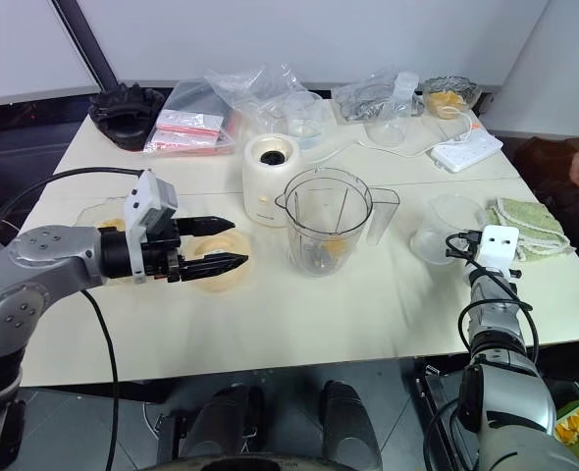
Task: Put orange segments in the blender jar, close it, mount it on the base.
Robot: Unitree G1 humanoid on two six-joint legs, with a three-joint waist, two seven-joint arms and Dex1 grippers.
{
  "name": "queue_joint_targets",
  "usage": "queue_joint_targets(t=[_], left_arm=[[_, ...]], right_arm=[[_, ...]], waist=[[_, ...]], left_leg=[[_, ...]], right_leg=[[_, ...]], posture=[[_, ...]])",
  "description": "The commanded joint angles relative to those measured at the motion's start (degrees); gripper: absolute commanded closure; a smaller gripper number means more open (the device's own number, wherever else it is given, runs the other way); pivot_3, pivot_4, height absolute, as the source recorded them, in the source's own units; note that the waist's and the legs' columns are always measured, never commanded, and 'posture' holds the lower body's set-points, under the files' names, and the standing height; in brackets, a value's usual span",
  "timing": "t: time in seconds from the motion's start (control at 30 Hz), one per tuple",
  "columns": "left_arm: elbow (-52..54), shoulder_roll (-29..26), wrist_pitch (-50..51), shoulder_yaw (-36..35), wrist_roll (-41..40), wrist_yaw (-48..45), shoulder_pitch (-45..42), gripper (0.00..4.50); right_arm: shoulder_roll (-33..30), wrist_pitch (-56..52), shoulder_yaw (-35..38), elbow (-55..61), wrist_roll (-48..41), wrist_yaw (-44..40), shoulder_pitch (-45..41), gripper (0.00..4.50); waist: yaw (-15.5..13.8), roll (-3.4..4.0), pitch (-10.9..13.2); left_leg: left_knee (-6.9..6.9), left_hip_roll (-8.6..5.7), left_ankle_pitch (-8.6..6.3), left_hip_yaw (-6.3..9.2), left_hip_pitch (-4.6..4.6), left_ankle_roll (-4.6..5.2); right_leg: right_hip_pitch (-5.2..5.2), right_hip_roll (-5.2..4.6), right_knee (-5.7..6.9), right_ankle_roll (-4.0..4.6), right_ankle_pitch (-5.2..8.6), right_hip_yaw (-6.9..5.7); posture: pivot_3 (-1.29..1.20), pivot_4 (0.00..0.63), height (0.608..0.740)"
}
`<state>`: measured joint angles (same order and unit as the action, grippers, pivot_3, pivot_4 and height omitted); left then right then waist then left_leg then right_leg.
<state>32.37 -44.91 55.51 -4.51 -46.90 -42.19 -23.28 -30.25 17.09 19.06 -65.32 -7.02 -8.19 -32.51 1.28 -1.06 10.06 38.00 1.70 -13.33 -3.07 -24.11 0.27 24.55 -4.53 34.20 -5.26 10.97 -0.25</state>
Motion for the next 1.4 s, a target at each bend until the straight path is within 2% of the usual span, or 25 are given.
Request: queue_joint_targets(t=[0.03,0.27,0.47,0.67,0.8,0.93,1.4], left_arm=[[0.11,-0.59,-1.24,-2.94,-1.05,-0.21,-0.87,0.99],[-2.40,-1.77,-1.78,-4.30,-0.89,-1.77,-1.93,0.99],[-4.92,-3.30,-1.86,-5.10,-1.47,-4.08,-3.71,0.99],[-6.38,-3.90,-3.07,-4.23,-0.19,-4.92,-3.91,0.99],[-6.70,-3.11,-2.59,-4.85,-1.20,-4.40,-4.10,0.99],[-6.79,-3.29,-2.93,-4.79,-0.89,-4.42,-3.66,0.99],[-6.91,-2.75,-3.37,-3.95,-0.49,-4.16,-3.72,0.99]], right_arm=[[-2.43,0.96,-0.35,3.88,0.23,-0.79,-2.29,4.43],[-8.32,-2.38,-3.99,13.39,2.46,-6.10,-7.36,4.43],[-13.37,-7.96,-8.87,22.26,3.50,-17.07,-16.48,4.43],[-14.72,-10.79,-13.35,29.31,4.93,-24.63,-22.14,4.43],[-15.20,-11.87,-15.89,34.51,6.07,-29.07,-22.48,4.43],[-17.21,-6.59,-19.30,38.07,11.19,-30.25,-21.72,4.43],[-18.72,1.70,-21.58,39.54,17.75,-29.72,-22.17,4.43]], waist=[[0.03,0.01,0.01],[0.15,0.32,0.26],[0.32,0.37,0.34],[0.34,0.37,0.40],[-0.23,0.35,0.42],[-0.46,0.36,0.52],[-0.27,0.30,0.60]], left_leg=[[0.00,0.00,0.00,0.00,0.00,0.00],[0.00,-0.01,0.00,-0.02,0.00,0.00],[-0.08,0.01,0.00,-0.03,-0.01,0.00],[-0.13,0.03,0.00,-0.06,-0.14,0.00],[-0.12,0.02,0.00,-0.11,-0.28,0.00],[-0.12,0.02,0.00,-0.14,-0.32,0.00],[-0.11,0.01,0.00,-0.21,-0.32,-0.01]], right_leg=[[0.00,0.00,0.00,0.00,0.00,0.00],[0.05,-0.01,0.02,-0.01,0.00,0.05],[0.09,0.05,0.03,-0.03,0.02,0.04],[0.21,0.04,0.01,-0.05,0.03,0.03],[0.35,0.00,0.01,-0.05,0.03,0.04],[0.40,-0.02,0.01,-0.05,0.03,0.04],[0.45,-0.04,0.04,-0.05,0.02,0.04]], posture=[[0.00,0.150,0.740],[0.00,0.150,0.740],[0.00,0.150,0.740],[0.00,0.150,0.740],[0.00,0.150,0.740],[0.00,0.150,0.740],[0.00,0.150,0.740]])
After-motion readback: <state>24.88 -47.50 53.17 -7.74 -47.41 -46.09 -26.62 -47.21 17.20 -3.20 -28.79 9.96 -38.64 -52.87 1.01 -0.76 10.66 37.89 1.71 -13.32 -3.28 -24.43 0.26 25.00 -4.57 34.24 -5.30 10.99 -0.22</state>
